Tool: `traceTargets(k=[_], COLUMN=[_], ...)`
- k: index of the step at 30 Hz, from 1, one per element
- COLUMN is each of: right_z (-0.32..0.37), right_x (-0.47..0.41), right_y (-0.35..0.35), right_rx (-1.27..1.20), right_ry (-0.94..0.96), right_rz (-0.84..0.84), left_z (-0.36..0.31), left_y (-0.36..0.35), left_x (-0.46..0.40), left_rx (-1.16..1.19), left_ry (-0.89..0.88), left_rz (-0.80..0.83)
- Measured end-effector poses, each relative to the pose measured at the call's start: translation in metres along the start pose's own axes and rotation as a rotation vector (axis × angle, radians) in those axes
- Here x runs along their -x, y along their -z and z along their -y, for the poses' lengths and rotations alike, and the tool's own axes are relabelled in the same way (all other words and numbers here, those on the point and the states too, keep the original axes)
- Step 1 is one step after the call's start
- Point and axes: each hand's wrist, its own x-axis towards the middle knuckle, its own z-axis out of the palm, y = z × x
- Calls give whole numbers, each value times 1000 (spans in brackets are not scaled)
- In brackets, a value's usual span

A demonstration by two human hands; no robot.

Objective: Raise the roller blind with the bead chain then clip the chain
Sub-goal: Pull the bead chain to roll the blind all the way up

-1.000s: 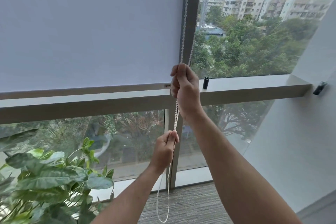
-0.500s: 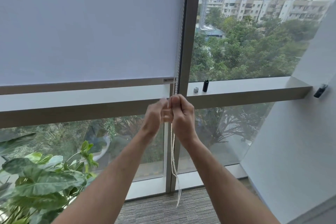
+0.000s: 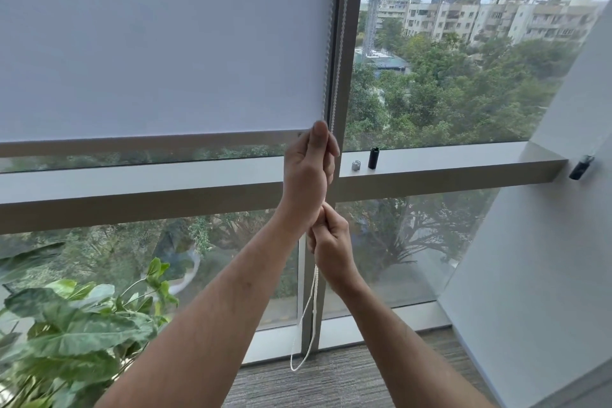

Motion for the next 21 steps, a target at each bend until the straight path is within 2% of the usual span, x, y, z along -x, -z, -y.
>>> traceTargets(k=[3,6,10,13,17,21], right_z=[-2,-1,20,50,104,134], right_x=[5,-1,-22,-47,-78,-96], right_y=[14,26,33,27,4,-13], right_rx=[-103,-21,64,-10,-164,-194], right_ry=[-87,-125,-94,-48,66,144], right_rz=[132,183,35,-79,7,16], left_z=[13,26,43,55,69,73], left_y=[7,14,23,26,27,29], left_x=[10,22,39,52,65,72], left_rx=[-49,-93,-169,-190,-171,-185], left_ry=[3,24,55,108,172,198], left_rz=[-26,-16,-14,-37,-44,-13])
